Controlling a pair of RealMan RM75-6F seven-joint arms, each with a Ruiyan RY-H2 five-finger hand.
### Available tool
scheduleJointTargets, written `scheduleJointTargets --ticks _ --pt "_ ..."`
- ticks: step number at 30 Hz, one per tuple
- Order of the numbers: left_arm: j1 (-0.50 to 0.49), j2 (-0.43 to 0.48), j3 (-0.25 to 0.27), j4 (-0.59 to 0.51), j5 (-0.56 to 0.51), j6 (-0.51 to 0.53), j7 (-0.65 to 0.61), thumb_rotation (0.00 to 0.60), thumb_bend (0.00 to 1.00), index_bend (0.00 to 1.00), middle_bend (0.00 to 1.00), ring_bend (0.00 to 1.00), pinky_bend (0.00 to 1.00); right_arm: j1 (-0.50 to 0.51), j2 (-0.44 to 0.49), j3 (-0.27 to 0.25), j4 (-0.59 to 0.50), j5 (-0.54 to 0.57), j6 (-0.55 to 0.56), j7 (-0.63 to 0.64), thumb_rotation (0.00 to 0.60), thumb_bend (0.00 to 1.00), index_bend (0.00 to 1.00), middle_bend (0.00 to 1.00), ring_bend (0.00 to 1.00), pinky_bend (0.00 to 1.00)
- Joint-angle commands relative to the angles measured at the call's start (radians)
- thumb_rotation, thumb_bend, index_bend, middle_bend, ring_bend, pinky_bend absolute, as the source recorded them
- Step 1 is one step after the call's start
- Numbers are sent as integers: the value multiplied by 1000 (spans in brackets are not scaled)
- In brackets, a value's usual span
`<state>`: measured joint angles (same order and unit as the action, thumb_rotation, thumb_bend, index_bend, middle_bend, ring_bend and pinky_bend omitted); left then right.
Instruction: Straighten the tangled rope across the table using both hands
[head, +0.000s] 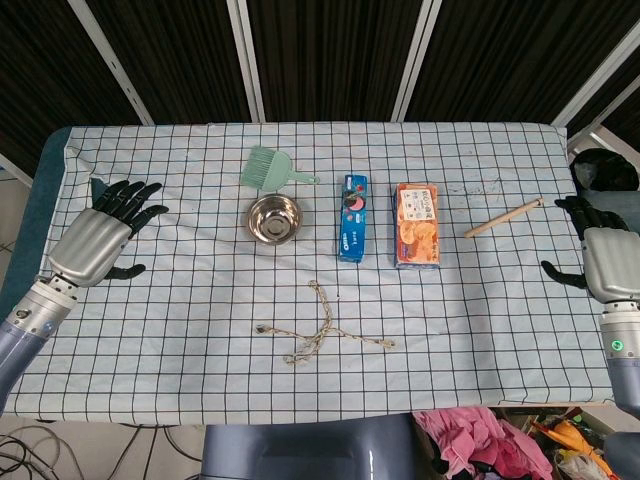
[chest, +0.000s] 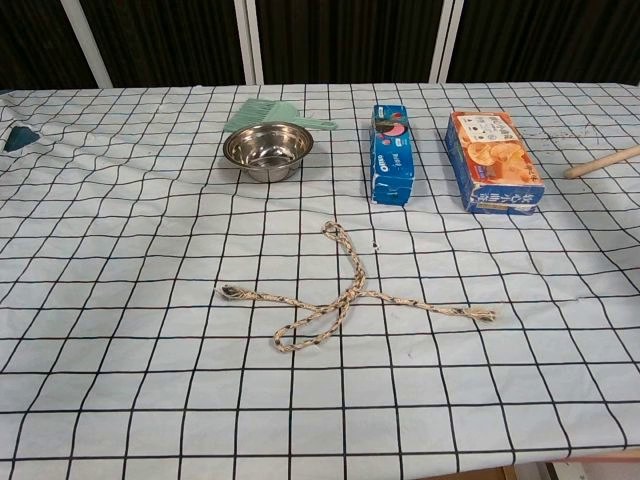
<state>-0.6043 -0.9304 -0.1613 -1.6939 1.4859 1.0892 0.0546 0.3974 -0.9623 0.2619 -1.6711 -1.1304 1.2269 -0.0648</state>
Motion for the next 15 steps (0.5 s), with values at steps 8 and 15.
scheduleJointTargets --ticks 8,15 --pt "2 -20 12 22 4 -2 6 600 35 186 38 0 78 6 -20 -9 16 -7 -19 -4 600 140 164 141 227 195" --pt "9 -25 10 37 14 24 -12 600 39 182 53 5 89 8 -25 -16 14 -13 -22 -24 600 141 164 142 230 195"
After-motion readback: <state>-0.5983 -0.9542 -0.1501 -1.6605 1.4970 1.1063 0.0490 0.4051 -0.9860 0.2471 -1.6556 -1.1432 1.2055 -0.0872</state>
